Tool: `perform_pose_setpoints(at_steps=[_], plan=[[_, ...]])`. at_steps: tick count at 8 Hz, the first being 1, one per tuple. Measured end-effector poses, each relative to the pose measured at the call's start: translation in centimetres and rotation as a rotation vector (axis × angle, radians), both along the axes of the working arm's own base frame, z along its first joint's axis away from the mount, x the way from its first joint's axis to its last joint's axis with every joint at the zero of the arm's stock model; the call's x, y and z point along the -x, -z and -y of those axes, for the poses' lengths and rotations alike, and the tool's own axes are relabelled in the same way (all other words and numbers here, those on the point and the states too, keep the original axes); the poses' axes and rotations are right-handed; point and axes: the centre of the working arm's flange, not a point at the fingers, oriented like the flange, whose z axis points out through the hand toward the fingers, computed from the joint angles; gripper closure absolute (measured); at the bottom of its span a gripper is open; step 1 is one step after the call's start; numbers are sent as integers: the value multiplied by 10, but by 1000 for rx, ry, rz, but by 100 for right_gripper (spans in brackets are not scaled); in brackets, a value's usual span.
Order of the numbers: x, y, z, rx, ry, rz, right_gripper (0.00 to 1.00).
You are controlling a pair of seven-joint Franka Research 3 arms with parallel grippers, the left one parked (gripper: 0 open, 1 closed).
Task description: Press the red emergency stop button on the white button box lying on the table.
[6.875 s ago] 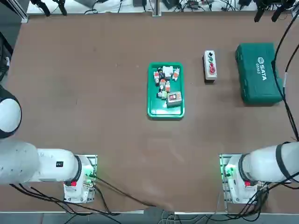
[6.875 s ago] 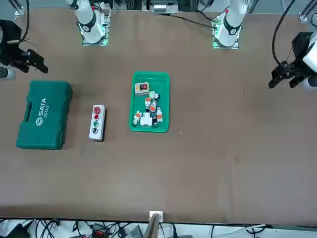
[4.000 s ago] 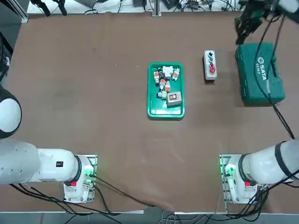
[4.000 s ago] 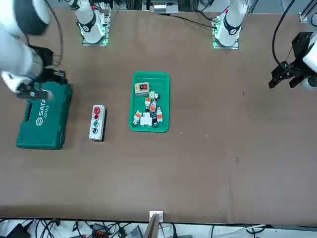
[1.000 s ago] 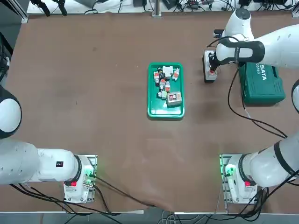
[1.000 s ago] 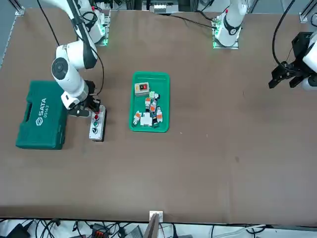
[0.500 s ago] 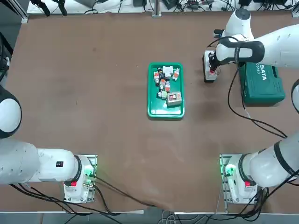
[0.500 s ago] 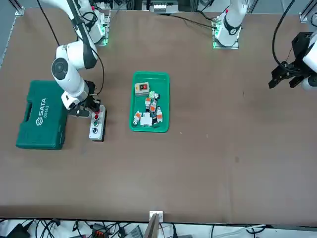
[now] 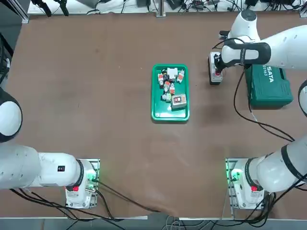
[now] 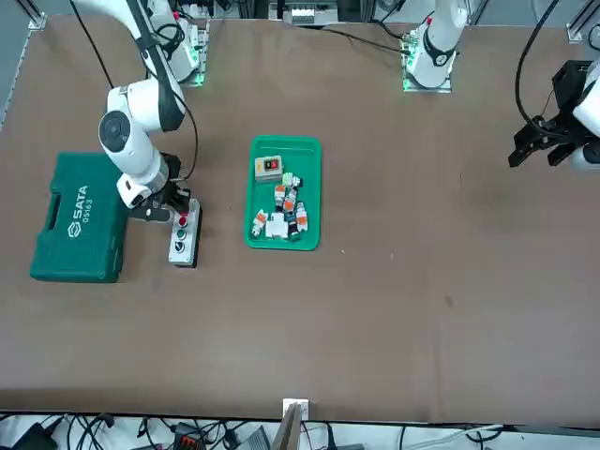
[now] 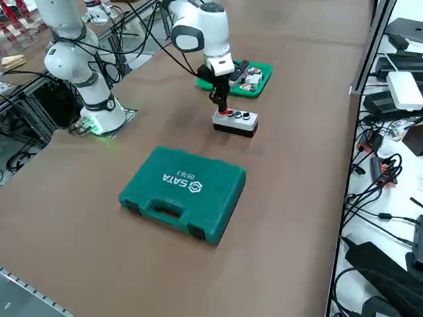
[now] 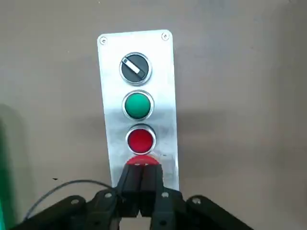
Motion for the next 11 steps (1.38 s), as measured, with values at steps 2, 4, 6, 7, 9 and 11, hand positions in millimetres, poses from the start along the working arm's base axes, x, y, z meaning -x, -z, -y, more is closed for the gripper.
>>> perform_pose_setpoints(at_steps=[2,4,6,7,9,11], plan=[[0,0,0,0,0,0,98],[0,-2,0,2,0,-8,98],[-2,-20,1,14,5,-68,98],[-10,-47,1,17,30,-89,97],[-29,-115,2,16,92,-85,84],[-39,-160,7,21,103,-102,48]])
